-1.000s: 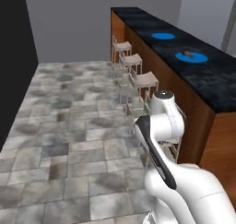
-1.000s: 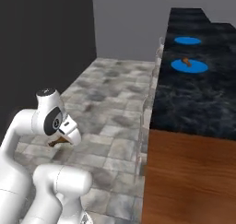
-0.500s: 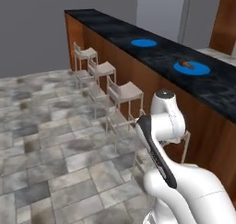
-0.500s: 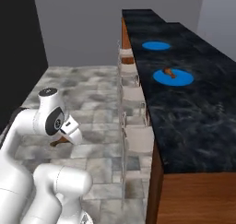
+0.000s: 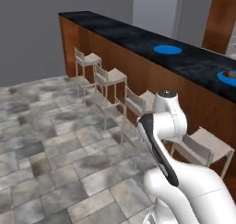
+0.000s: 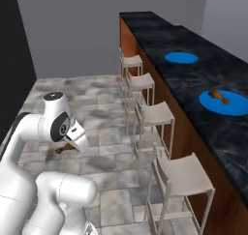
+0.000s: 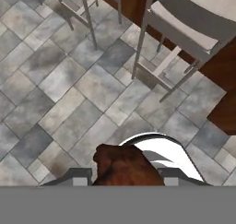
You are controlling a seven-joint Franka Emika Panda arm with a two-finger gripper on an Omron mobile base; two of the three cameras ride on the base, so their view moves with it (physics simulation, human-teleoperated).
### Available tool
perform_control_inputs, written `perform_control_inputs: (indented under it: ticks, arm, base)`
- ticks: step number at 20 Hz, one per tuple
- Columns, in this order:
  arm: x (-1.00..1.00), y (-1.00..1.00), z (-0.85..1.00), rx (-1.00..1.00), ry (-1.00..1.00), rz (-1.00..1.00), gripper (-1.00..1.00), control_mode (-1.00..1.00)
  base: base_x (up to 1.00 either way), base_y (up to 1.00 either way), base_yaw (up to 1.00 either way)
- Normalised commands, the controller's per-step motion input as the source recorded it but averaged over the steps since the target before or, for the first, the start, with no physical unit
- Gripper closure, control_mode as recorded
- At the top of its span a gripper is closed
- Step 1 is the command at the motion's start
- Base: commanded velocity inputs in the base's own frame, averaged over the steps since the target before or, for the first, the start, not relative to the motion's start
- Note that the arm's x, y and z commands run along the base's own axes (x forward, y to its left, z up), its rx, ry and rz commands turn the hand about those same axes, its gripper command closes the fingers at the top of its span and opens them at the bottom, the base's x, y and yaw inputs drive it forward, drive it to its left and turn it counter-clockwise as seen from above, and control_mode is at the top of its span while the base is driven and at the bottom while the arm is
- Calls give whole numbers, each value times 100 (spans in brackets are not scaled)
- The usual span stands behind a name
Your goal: Take the chicken drumsticks from the pan and place one on each plate on the dining counter.
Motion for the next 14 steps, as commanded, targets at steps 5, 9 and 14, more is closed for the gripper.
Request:
perform_control_inputs:
  ticks: [5, 9, 14]
  arm:
    - [0, 0, 0, 0, 0, 0, 100, 100]
    - [0, 0, 0, 0, 0, 0, 100, 100]
    - [0, 0, 0, 0, 0, 0, 100, 100]
  base:
    - [72, 88, -25]
    - [82, 66, -48]
    - [78, 62, -56]
